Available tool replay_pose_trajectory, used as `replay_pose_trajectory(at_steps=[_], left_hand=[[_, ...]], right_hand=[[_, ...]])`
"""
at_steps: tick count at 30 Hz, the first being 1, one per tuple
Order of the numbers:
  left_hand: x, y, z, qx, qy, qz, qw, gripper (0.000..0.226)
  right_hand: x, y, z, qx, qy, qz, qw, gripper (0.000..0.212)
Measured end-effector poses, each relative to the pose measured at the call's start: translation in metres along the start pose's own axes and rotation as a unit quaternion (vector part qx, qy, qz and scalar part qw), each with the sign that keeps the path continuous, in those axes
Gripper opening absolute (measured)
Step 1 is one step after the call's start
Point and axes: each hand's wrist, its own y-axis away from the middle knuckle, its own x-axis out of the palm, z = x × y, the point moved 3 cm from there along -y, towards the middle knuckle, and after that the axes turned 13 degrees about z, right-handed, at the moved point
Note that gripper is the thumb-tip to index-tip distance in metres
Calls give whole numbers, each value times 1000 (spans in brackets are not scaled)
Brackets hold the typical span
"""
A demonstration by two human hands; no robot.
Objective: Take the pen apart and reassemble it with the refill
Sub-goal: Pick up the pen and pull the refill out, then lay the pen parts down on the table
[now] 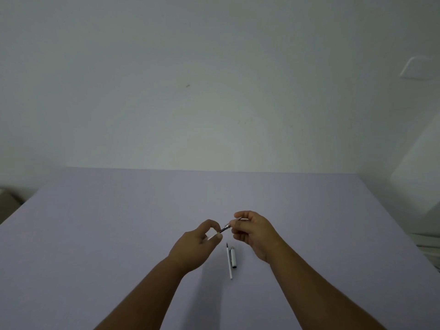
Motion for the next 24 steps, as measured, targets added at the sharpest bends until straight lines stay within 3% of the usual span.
replay_pose_trajectory(at_steps=[4, 9, 14, 16, 18, 24], left_hand=[[0, -5, 2, -18, -9, -19, 1000, 9], [3, -8, 13, -46, 34, -27, 998, 10], [18, -12, 32, -77, 81, -21, 994, 10], [25, -15, 40, -84, 90, -18, 992, 9], [30, -18, 47, -92, 92, -13, 991, 9], [44, -25, 63, -107, 97, -5, 990, 7]], right_hand=[[0, -4, 0, -20, -6, -26, 999, 8], [-22, -15, 0, -40, -89, -121, 988, 7], [-46, -23, -50, 121, 92, -129, 980, 21], [-51, -27, -73, 169, 220, -120, 953, 13], [-55, -31, -90, 193, 328, -108, 918, 23], [-61, -40, -117, 182, 348, -147, 908, 12]])
